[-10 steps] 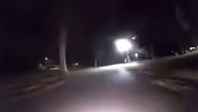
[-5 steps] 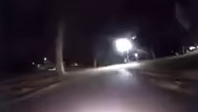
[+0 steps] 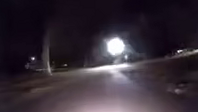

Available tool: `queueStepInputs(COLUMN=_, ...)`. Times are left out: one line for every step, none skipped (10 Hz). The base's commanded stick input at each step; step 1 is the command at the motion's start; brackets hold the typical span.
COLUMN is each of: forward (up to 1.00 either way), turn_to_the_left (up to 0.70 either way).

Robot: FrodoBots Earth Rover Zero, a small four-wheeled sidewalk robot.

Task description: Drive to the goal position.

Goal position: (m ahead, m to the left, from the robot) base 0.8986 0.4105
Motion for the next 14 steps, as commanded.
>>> queueStepInputs(forward=0.00, turn_to_the_left=0.00)
queueStepInputs(forward=0.00, turn_to_the_left=0.00)
queueStepInputs(forward=0.00, turn_to_the_left=0.00)
queueStepInputs(forward=0.00, turn_to_the_left=0.00)
queueStepInputs(forward=0.00, turn_to_the_left=0.00)
queueStepInputs(forward=0.00, turn_to_the_left=0.00)
queueStepInputs(forward=0.00, turn_to_the_left=0.00)
queueStepInputs(forward=0.00, turn_to_the_left=0.00)
queueStepInputs(forward=0.00, turn_to_the_left=0.00)
queueStepInputs(forward=0.00, turn_to_the_left=-0.05)
queueStepInputs(forward=0.00, turn_to_the_left=-0.31)
queueStepInputs(forward=0.00, turn_to_the_left=-0.80)
queueStepInputs(forward=0.00, turn_to_the_left=-1.00)
queueStepInputs(forward=0.00, turn_to_the_left=-1.00)
